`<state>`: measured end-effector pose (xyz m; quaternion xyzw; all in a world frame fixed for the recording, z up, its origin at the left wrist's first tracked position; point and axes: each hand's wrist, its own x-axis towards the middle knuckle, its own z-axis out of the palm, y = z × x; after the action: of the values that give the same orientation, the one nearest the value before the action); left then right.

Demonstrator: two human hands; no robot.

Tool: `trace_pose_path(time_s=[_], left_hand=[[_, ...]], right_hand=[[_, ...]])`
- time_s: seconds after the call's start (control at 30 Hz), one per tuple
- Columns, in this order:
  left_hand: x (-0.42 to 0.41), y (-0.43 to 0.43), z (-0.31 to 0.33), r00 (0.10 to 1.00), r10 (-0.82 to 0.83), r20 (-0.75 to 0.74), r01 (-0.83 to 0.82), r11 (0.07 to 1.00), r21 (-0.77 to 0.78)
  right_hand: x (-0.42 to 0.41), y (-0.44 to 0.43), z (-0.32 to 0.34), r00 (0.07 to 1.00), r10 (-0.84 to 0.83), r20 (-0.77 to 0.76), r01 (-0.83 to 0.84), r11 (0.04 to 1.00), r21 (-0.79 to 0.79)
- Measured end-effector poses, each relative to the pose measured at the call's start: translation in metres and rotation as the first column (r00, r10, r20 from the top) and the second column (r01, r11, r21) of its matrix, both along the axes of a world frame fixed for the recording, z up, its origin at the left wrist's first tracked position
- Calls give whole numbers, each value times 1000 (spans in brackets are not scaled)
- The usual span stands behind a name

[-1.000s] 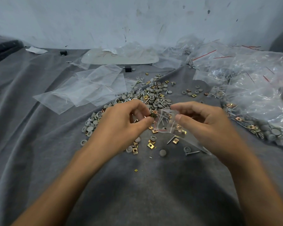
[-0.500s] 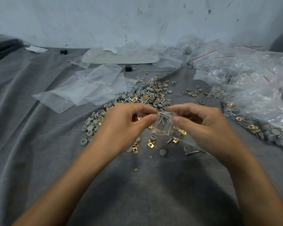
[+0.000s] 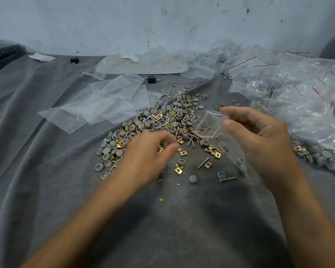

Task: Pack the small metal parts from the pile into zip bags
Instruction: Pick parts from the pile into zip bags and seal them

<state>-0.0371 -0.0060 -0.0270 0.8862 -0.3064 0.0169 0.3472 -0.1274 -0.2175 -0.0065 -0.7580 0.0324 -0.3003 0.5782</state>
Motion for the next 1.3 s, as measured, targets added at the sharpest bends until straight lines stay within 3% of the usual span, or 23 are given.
trace_pose_path(time_s=[0.1, 0.33, 0.5, 0.63, 0.8, 1.03, 1.3], left_hand=[[-9, -11, -15, 993, -50, 110, 21, 968, 251], [-5, -12, -19, 979, 77, 187, -106, 982, 155], [3, 0, -13, 965, 105, 240, -173, 942, 286], [-5, -2, -8, 977, -9, 215, -63, 943, 327], [-15, -5, -12, 975, -80, 208, -37, 863, 504], [-14, -6, -11, 960, -171, 220, 58, 895, 443], [-17, -7, -8, 984, -131, 123, 84, 940, 332]], right_hand=[[-1, 0, 1, 1000, -4, 0, 4, 1000, -4], [-3, 3, 3, 998, 14, -66, -16, 1000, -24], [-4, 2, 2, 997, 17, -81, -20, 999, -32], [-4, 2, 2, 996, 19, -89, -22, 999, -31], [-4, 3, 2, 995, 21, -96, -24, 999, -33], [-4, 2, 0, 994, 35, -104, -39, 999, -38], [-2, 2, -1, 994, 33, -100, -39, 998, -52]])
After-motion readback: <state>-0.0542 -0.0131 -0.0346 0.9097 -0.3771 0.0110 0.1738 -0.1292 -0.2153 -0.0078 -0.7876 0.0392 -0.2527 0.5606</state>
